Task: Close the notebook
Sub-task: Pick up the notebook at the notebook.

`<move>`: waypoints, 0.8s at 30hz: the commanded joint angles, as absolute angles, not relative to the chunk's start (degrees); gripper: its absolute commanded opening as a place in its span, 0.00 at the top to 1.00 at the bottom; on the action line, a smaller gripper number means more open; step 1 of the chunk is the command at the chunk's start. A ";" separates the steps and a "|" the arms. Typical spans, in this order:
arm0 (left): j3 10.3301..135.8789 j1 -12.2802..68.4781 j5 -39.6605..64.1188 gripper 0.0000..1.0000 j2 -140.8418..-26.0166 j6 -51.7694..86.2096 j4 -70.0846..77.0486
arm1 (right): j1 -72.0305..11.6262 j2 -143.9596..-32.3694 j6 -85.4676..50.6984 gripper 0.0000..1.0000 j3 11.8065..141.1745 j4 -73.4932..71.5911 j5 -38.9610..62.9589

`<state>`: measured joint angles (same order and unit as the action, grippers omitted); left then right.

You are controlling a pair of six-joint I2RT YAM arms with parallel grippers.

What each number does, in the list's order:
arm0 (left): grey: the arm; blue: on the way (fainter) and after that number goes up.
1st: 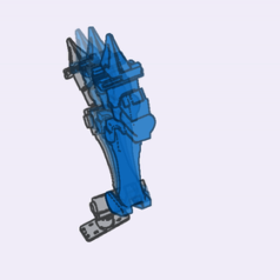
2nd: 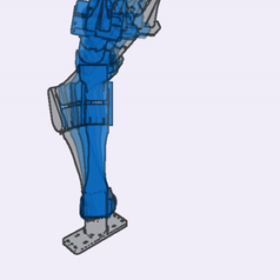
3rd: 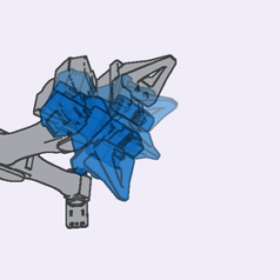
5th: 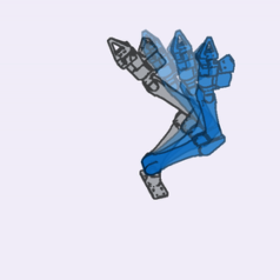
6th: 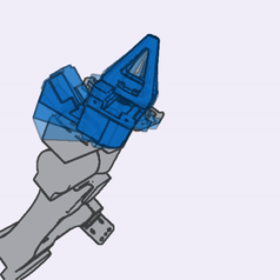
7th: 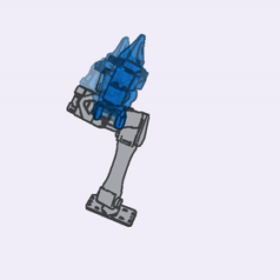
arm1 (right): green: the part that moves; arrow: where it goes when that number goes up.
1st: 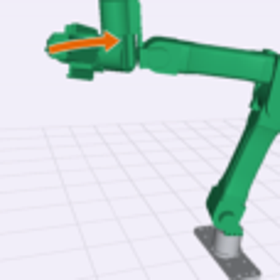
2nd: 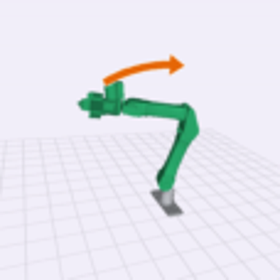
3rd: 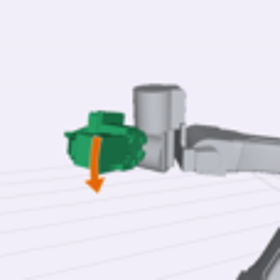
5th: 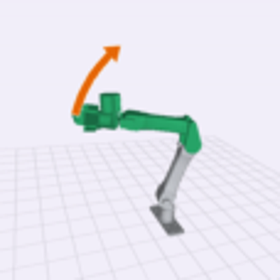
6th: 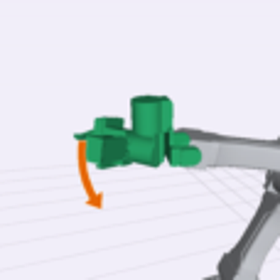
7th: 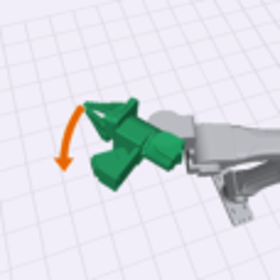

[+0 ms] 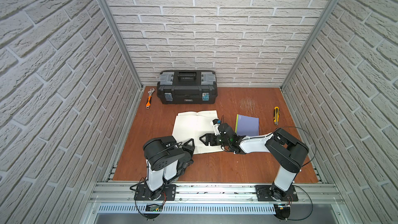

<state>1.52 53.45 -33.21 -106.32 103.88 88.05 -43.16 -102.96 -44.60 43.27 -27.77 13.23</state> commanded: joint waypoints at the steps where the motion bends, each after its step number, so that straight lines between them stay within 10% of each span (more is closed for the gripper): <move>1: -1.26 51.60 -30.37 0.55 -107.64 100.36 79.96 | -43.15 -103.53 -45.53 0.13 40.79 -21.34 13.82; 8: 2.41 49.83 -26.90 0.56 -111.14 96.82 80.40 | -43.15 -103.45 -45.78 0.14 40.14 -21.62 13.82; 15: 2.87 50.85 -26.63 0.92 -108.31 94.23 80.31 | -43.15 -102.92 -45.83 0.14 39.03 -21.79 13.15; 24: 2.40 53.96 -26.11 0.92 -106.26 93.32 80.33 | -43.15 -103.03 -45.27 0.13 40.49 -20.88 13.71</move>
<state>3.01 52.42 -29.41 -105.58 95.46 85.71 -43.05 -101.97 -44.60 41.45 -28.93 13.08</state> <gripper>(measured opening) 0.076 0.865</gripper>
